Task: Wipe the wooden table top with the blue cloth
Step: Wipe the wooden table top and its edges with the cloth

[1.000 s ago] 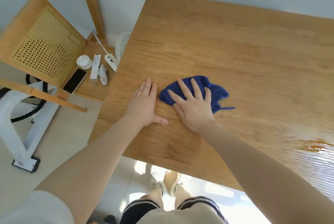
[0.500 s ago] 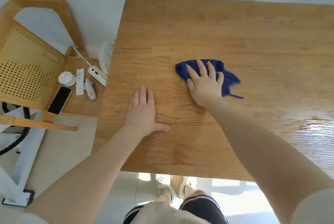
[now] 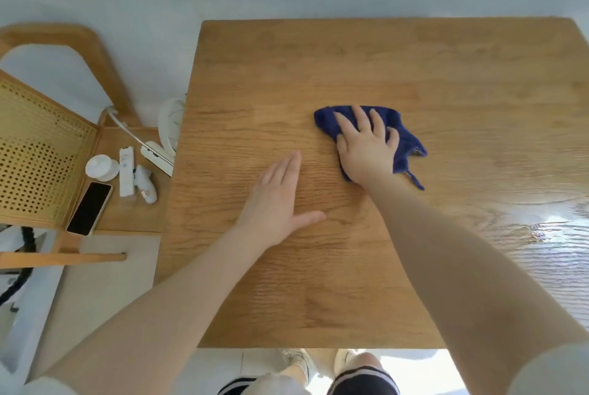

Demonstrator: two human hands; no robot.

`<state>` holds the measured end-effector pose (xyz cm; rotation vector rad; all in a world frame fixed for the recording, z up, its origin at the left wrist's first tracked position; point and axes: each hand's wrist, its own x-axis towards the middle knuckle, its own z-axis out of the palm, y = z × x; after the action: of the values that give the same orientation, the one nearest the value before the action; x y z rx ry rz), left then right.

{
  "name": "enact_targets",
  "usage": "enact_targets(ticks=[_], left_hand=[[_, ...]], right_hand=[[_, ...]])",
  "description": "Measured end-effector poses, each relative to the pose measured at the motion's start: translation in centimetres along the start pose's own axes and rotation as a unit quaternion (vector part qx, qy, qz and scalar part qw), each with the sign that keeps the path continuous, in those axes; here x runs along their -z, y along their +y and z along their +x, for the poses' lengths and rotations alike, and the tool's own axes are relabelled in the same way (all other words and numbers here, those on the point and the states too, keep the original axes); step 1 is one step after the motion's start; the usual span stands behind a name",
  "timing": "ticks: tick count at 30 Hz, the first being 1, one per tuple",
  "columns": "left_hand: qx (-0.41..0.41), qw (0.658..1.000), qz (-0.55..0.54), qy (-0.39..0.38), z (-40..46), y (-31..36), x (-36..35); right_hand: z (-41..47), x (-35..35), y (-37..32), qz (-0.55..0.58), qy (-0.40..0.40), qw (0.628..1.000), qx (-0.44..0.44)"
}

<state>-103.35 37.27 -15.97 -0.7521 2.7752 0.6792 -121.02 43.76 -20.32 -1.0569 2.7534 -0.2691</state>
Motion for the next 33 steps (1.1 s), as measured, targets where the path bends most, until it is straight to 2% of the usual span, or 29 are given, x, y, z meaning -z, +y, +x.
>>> enact_targets(ticks=[3,6,8,13,15,18,22,25,30,33], left_hand=[[-0.004,0.997,0.068,-0.032,-0.2,0.7,-1.0],[0.016,0.991,0.127,-0.042,0.2,1.6,-1.3],[0.029,0.989,0.138,-0.049,1.0,2.0,-1.2],[0.052,0.985,0.145,-0.072,1.2,2.3,-1.3],[0.061,0.986,0.138,-0.077,1.0,2.6,-1.2],[0.078,0.985,0.135,-0.074,1.0,3.3,-0.8],[0.094,0.984,0.126,-0.083,0.7,4.0,-0.2],[0.107,0.981,0.129,-0.094,0.9,4.5,0.0],[0.128,0.971,0.165,-0.115,1.0,4.8,-0.2],[0.141,0.967,0.175,-0.121,0.6,5.1,-0.4]], right_hand=[[-2.9,-0.2,0.4,0.0,-0.001,0.999,0.041],[-6.6,-0.2,1.9,-0.043,-0.006,0.988,0.145],[-4.8,0.4,3.1,-0.063,-0.022,0.981,0.181],[3.1,1.2,3.9,-0.04,-0.028,0.996,0.071],[3.1,1.3,3.7,-0.043,-0.034,0.996,0.073],[-1.2,1.1,4.3,-0.056,-0.055,0.985,0.151],[-8.6,0.9,7.0,-0.072,-0.059,0.943,0.319],[-7.3,1.5,8.6,-0.085,-0.1,0.913,0.386],[-0.6,2.5,7.7,-0.062,-0.091,0.957,0.268],[-1.2,2.4,8.0,-0.053,-0.083,0.962,0.254]])
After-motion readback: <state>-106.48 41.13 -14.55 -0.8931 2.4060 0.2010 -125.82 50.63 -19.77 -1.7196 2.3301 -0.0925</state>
